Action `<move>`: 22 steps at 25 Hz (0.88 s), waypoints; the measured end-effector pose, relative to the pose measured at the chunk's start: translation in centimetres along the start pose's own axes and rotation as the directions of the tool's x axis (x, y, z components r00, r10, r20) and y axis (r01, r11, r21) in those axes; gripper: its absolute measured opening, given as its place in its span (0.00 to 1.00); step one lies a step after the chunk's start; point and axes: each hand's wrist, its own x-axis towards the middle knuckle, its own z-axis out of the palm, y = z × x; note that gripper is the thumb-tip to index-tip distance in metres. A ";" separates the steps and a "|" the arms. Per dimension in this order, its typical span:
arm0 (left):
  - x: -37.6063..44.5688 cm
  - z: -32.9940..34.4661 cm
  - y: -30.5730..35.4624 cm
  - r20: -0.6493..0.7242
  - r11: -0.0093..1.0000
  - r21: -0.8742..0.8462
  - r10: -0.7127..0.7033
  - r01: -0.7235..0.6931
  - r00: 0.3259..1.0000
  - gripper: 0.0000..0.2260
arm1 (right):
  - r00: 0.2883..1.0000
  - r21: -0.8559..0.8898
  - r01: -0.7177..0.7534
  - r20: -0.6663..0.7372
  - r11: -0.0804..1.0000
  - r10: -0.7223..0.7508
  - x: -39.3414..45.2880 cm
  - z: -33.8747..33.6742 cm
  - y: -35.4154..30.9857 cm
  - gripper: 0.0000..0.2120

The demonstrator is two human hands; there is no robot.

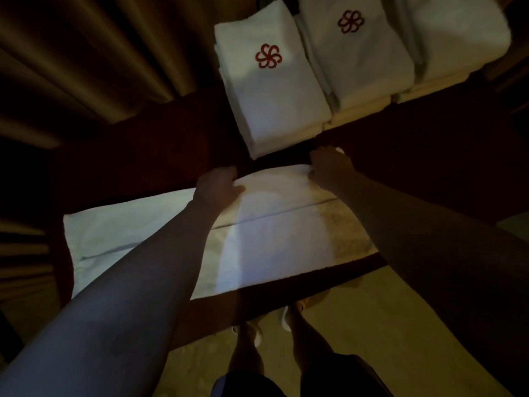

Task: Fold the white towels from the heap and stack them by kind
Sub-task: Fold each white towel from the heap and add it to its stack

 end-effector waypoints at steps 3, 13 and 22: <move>-2.0 -1.5 -0.2 -0.023 0.995 -0.027 0.100 -0.100 0.995 0.13 | 0.997 0.146 0.042 -0.077 0.988 -0.031 -1.7 -1.0 -0.1 0.13; -10.9 -2.0 0.8 -0.030 0.917 0.088 0.393 -0.389 0.919 0.08 | 0.932 0.224 -0.062 -0.335 0.973 0.137 -13.5 1.4 -0.9 0.10; -14.2 6.4 1.3 0.242 0.893 0.101 0.405 -0.438 0.881 0.11 | 0.905 0.176 -0.421 0.020 0.890 0.424 -17.8 8.6 -2.6 0.19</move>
